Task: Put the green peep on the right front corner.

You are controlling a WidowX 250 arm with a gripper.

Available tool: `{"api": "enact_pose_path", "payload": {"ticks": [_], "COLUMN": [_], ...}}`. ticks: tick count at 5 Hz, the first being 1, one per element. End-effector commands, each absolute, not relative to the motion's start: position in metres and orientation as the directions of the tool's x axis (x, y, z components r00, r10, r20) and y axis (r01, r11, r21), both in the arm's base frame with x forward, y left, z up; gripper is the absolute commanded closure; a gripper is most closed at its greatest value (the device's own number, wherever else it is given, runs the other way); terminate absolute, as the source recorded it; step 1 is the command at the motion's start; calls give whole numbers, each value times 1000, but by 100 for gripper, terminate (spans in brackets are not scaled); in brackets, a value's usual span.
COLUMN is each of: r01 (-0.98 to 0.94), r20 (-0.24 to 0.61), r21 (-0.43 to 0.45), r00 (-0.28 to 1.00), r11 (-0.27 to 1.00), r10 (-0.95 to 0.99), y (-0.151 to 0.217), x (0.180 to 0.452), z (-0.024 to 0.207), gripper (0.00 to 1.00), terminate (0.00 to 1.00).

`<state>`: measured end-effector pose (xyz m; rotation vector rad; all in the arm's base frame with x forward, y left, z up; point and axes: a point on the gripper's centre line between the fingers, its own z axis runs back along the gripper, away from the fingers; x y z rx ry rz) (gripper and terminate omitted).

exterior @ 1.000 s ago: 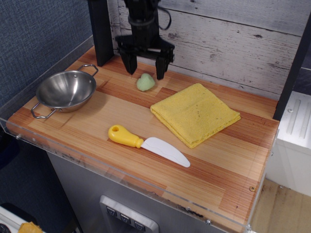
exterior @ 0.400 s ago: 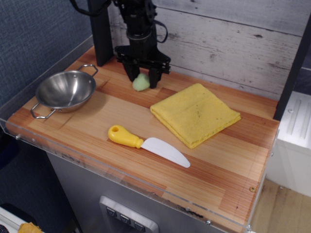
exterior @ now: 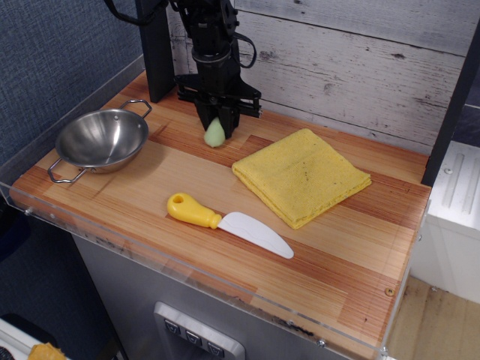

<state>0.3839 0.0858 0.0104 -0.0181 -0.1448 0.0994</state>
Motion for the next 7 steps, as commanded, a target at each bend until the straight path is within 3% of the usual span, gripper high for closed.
{"api": "enact_pose_path", "payload": {"ticks": [1,3,5,7], "r01": [-157,-151,0,177], "r20": [233,321,355,364], "r21": [-30,-58,-68,-70], "r00": [959,933,935,921], "r11": [987,987,998,982], "r10": [160,162,24,-140], "y": [92,74,29,-24], "x": [402,398,351,297], "z": [55,106,138,137], "gripper": [100,100,100,100], "terminate": [0,0,0,0]}}
